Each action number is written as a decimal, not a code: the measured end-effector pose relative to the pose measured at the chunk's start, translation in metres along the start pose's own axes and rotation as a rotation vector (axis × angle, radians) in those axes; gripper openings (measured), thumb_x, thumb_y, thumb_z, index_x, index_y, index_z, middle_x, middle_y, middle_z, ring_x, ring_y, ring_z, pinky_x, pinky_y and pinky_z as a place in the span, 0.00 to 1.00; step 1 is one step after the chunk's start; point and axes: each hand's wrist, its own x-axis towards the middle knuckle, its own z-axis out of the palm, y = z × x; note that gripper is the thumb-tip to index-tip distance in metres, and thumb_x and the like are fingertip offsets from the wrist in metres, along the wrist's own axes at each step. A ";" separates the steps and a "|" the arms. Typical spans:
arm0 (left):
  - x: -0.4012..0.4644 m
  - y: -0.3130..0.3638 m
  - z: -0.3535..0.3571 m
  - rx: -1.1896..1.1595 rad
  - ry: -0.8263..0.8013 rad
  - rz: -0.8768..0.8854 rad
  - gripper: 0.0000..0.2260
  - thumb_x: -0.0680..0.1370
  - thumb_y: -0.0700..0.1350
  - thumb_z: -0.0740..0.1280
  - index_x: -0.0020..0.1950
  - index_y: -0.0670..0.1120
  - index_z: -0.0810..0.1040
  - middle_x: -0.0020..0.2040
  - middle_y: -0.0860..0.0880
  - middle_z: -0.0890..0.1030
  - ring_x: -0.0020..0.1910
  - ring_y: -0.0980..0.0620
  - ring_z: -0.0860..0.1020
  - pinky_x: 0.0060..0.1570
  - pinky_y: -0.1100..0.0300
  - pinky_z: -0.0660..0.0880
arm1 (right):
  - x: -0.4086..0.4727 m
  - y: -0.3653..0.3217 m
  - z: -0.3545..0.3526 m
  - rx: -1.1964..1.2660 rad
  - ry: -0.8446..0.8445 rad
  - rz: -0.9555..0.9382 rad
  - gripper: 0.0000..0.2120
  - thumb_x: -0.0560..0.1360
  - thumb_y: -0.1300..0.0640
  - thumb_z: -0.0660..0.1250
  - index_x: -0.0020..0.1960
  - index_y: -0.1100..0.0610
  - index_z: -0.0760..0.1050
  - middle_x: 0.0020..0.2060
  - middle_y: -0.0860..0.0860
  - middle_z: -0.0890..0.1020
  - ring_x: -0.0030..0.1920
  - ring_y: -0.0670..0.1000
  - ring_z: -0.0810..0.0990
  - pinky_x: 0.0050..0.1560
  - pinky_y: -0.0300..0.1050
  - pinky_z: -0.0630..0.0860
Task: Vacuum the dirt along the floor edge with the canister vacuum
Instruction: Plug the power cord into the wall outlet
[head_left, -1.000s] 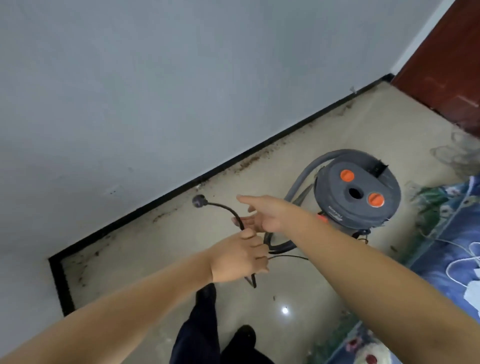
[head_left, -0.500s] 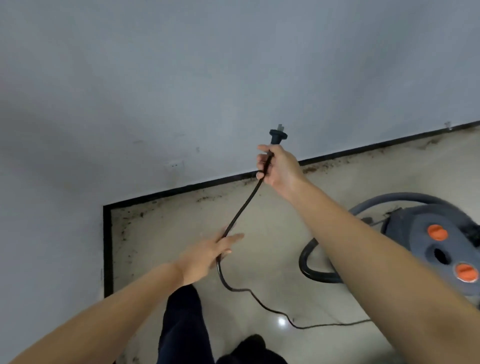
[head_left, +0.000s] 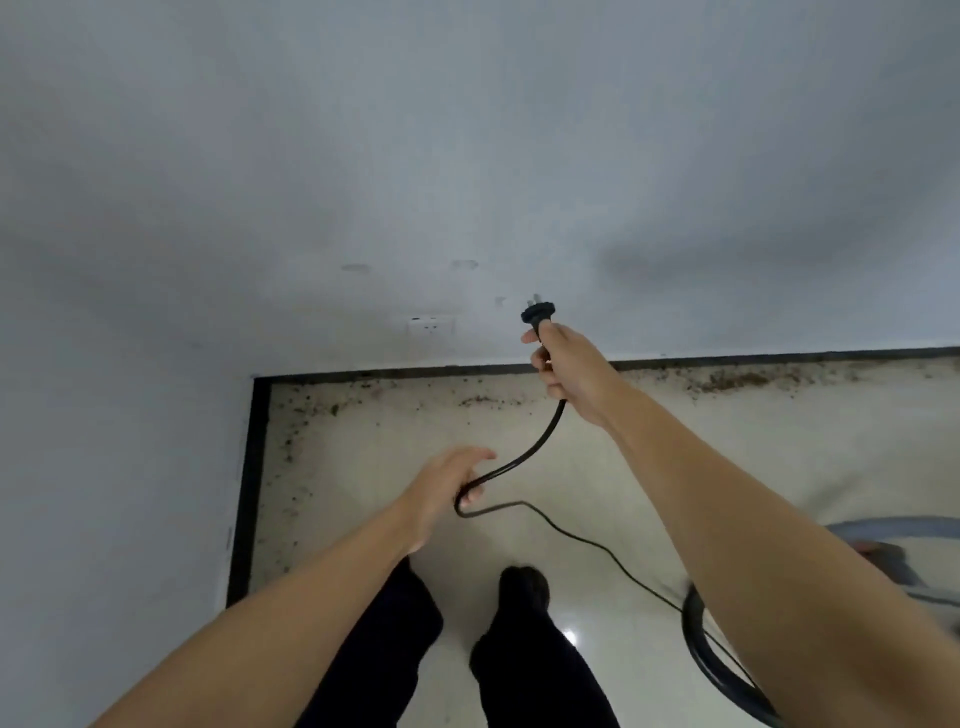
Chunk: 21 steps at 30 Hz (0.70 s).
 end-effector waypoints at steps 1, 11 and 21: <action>0.024 -0.011 -0.004 0.088 -0.031 -0.007 0.12 0.80 0.50 0.61 0.48 0.44 0.79 0.27 0.50 0.69 0.29 0.52 0.66 0.35 0.60 0.64 | 0.023 0.014 0.005 -0.049 -0.016 -0.001 0.15 0.84 0.49 0.51 0.52 0.55 0.73 0.32 0.48 0.68 0.26 0.46 0.59 0.26 0.38 0.57; 0.196 -0.118 -0.075 0.388 -0.600 -0.333 0.23 0.82 0.59 0.53 0.37 0.44 0.71 0.27 0.50 0.61 0.24 0.54 0.59 0.31 0.62 0.72 | 0.205 0.174 0.090 -0.378 -0.020 -0.281 0.15 0.82 0.46 0.54 0.52 0.56 0.71 0.32 0.47 0.70 0.30 0.47 0.67 0.34 0.43 0.62; 0.368 -0.185 -0.155 0.826 -0.372 0.104 0.14 0.83 0.50 0.56 0.62 0.47 0.77 0.60 0.50 0.79 0.60 0.54 0.77 0.65 0.55 0.70 | 0.321 0.222 0.175 0.490 -0.113 -0.326 0.17 0.85 0.50 0.48 0.45 0.57 0.69 0.21 0.44 0.59 0.20 0.43 0.55 0.19 0.35 0.52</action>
